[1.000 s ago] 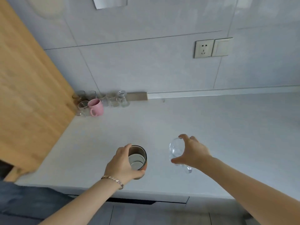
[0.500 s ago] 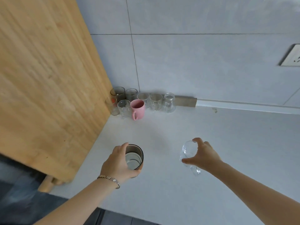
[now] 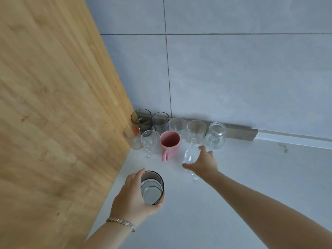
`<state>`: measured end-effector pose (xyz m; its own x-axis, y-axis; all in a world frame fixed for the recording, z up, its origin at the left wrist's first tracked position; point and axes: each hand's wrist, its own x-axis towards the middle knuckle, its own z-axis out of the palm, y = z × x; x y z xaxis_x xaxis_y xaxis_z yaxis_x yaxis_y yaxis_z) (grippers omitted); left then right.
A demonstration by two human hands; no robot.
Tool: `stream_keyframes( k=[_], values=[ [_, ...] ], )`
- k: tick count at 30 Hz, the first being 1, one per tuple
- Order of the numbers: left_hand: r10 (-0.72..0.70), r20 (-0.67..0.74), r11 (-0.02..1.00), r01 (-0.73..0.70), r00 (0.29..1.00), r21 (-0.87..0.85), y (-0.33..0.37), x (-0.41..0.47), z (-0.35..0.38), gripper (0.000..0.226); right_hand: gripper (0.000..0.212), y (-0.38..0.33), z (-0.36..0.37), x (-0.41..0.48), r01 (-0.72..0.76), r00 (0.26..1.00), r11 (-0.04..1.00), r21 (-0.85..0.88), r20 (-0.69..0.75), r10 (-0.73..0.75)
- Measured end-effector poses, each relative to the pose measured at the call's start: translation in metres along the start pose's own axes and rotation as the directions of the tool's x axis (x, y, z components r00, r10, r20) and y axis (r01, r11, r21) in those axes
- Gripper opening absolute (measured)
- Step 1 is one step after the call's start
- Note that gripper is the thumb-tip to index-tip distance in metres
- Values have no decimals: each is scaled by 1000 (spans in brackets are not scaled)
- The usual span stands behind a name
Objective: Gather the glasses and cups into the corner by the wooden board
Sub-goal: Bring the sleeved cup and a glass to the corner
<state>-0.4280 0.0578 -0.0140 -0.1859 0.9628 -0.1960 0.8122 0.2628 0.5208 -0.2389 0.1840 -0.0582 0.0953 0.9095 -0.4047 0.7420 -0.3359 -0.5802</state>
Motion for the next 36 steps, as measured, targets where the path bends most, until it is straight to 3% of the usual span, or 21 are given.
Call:
stream_keyframes(
  k=[9,14,18,22,26,29,33,36],
  values=[
    [52,55,997,-49,997,-59,-23,57,-14,90,95,-34,28,28,-119,983,987,109,-127,133],
    [94,87,995,-90,992,-48,-30,70,-16,89,88,-28,28,21,-90,986,962,259,-110,122],
    [108,131,994,-105,985,-33,-30,73,-18,89,94,-26,14,12,-82,993,972,219,-59,98],
    [152,148,988,-150,977,-19,-15,71,-17,93,104,-9,5,-31,79,997,997,26,-23,-78],
    [307,216,951,-309,927,-27,23,69,-4,92,120,4,4,-69,301,929,951,71,205,-309],
    [396,273,918,-387,877,-92,59,64,11,93,110,18,1,-73,301,942,910,286,58,-330],
    [463,422,882,-453,779,-131,89,70,27,98,96,48,-7,-70,225,972,932,283,-130,-195],
    [561,309,786,-611,768,95,95,95,43,80,93,72,-9,-56,138,967,924,358,-251,-48]
  ],
)
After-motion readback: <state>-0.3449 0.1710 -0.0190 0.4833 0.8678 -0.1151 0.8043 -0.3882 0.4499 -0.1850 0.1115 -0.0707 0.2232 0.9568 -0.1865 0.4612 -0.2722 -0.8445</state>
